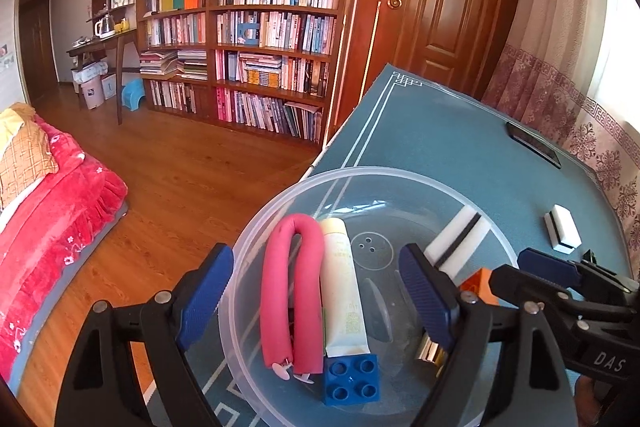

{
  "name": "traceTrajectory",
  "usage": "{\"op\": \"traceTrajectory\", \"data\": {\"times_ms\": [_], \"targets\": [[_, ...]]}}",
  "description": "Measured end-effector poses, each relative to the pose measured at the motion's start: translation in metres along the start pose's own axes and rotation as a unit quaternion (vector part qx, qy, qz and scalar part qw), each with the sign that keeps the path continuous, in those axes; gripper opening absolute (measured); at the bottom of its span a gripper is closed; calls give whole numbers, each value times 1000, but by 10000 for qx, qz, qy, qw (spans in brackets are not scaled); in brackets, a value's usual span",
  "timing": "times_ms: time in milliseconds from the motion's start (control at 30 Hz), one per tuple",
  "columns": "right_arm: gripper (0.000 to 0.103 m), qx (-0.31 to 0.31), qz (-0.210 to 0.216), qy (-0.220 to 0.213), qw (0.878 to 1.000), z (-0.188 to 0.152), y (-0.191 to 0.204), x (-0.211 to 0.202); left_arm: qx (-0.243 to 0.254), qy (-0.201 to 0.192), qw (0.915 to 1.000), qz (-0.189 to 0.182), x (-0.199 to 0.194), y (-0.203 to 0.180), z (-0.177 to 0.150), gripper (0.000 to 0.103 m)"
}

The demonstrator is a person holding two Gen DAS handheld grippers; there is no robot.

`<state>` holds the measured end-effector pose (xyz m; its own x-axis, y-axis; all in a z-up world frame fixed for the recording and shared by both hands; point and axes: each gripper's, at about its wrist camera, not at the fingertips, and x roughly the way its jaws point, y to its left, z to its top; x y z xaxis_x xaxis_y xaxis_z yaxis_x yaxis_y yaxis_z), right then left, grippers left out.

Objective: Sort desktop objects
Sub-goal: 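Move both open tools back from the bowl toward the remaining table objects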

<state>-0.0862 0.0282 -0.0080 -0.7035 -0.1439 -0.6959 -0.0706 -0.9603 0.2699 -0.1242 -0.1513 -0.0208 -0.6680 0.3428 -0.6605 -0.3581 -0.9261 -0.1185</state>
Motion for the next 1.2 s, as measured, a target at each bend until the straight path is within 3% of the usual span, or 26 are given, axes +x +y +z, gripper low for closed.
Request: {"op": "traceTrajectory", "data": {"times_ms": [300,467,767,1200], "targets": [[62,135,-68,-46,9999,-5,-7,-10,53,21,10000,49,-2,-5,-1,89],[62,224,-85,-101,9997,-9,-14,-18,101,-18,9999,77,-7,-10,-1,103],[62,458,-150,-217,9986,-22,-31,-38,291,-65,9995,45,-15,-24,-1,102],[62,1125,-510,-510,9910,-51,-84,-84,721,-79,9973,-148,-22,-74,-2,102]]}}
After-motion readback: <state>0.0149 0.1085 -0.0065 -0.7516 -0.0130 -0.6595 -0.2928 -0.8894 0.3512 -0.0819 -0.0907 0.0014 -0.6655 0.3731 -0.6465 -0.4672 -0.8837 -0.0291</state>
